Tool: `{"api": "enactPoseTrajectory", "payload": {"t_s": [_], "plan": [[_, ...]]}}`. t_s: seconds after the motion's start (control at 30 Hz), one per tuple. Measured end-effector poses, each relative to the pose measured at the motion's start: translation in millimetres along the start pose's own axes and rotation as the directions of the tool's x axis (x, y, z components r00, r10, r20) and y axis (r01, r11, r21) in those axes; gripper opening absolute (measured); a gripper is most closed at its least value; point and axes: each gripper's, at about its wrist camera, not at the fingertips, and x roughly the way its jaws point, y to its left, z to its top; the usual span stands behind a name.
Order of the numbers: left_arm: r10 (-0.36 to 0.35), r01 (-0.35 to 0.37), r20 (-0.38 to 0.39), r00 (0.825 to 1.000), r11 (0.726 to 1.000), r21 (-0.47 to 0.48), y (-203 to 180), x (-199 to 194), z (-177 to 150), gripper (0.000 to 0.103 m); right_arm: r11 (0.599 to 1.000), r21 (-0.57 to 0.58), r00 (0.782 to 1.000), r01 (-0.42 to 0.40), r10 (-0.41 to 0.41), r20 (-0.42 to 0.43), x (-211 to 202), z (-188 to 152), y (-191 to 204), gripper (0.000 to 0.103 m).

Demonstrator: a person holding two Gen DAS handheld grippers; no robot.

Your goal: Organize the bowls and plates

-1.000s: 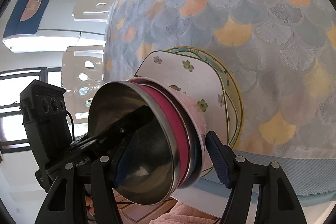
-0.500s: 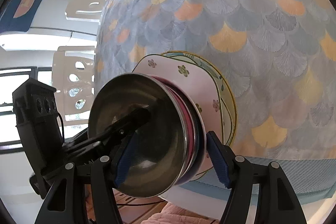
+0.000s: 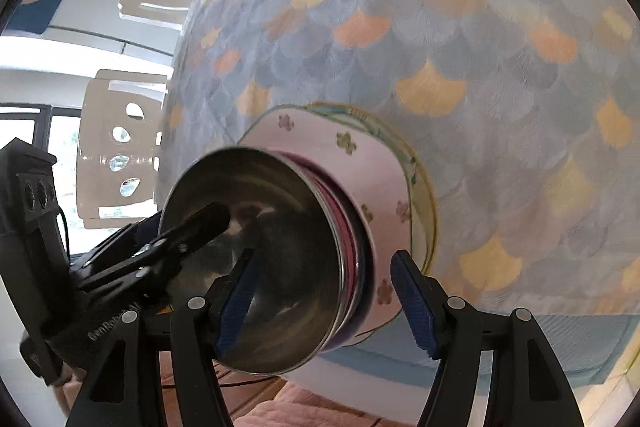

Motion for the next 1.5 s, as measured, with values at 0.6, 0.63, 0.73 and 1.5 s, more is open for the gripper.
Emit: {"api": "enactPoseTrajectory", "payload": {"t_s": [0.6, 0.63, 0.73, 1.5], "plan": [[0.123, -0.144, 0.19, 0.974, 0.984, 0.106, -8.9, -43.8, -75.8, 0.102, 0.906, -0.315, 0.939, 0.282, -0.194, 0.283, -33.3, -97.8, 39.1, 0.103], [0.138, -0.16, 0.189, 0.972, 0.981, 0.108, -8.6, -37.8, -77.8, 0.102, 0.891, -0.325, 0.928, 0.317, -0.22, 0.302, -29.0, -101.0, 40.7, 0.103], [0.119, -0.138, 0.159, 0.98, 0.983, 0.117, -10.9, -27.3, -80.6, 0.102, 0.851, -0.347, 0.906, 0.395, -0.297, 0.302, -14.6, -103.9, 41.2, 0.103], [0.07, -0.133, 0.261, 0.963, 0.964, 0.229, -29.0, -28.2, -76.8, 0.102, 0.83, -0.361, 0.879, 0.425, -0.283, 0.384, -16.1, -96.7, 39.5, 0.103]]}}
